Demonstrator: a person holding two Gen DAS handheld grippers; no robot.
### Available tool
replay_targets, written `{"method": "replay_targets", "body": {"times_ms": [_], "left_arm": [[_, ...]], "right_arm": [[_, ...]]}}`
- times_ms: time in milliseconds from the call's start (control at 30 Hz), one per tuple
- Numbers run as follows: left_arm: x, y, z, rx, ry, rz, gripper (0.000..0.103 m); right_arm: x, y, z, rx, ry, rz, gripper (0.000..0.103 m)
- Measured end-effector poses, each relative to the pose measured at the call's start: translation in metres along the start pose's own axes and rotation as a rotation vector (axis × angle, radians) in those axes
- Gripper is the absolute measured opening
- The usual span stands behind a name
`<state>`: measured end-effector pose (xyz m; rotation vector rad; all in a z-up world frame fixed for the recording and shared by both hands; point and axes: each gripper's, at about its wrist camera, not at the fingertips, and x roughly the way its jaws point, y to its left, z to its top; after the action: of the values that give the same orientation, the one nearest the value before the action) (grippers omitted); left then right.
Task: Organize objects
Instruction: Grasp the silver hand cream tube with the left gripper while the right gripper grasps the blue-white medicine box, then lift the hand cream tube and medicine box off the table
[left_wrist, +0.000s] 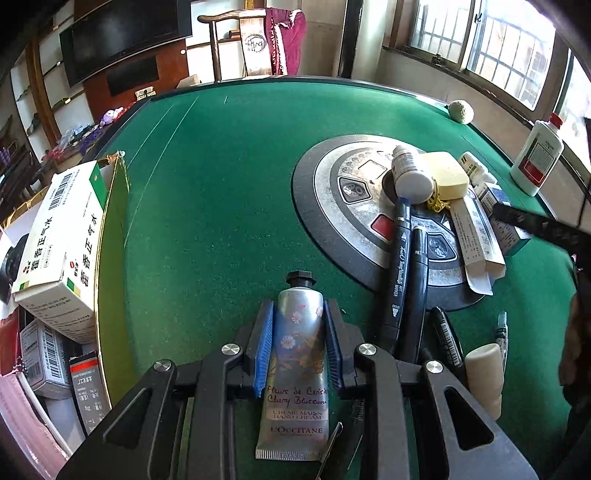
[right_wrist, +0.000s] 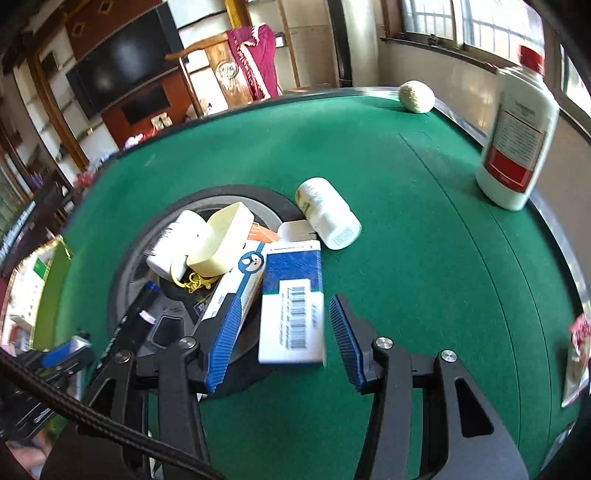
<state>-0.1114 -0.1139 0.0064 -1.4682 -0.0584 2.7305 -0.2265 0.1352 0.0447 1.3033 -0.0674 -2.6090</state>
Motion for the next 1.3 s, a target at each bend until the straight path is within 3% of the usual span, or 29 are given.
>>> {"method": "replay_targets", "body": {"times_ms": [67,300,433,1033,1233,1300], "left_arm": [[0.001,-0.002,0.000,0.009,-0.003,0.008,0.022],[-0.002,0.002,-0.002,-0.009,-0.008,-0.006,0.022],[-0.003,0.001,-0.002,-0.013,-0.015,-0.008,0.022],[-0.015,0.008,-0.001,-0.028,-0.054,-0.033,0.022],[-0.016,0.006,-0.001,-0.022,-0.051,-0.033,0.022],[-0.016,0.006,-0.001,-0.020,-0.050,-0.033,0.022]], "right_arm": [[0.009,0.002,-0.004,-0.027,0.007,-0.041,0.031],[-0.016,-0.020,-0.012,0.044,-0.053,0.014,0.031],[-0.037,-0.023,-0.015,0.097,-0.094,0.090,0.031],[-0.083,-0.002,-0.018,0.052,-0.292,0.103,0.031],[-0.085,-0.008,-0.015,0.071,-0.298,0.111,0.031],[-0.082,-0.009,-0.016,0.087,-0.273,0.161,0.031]]}}
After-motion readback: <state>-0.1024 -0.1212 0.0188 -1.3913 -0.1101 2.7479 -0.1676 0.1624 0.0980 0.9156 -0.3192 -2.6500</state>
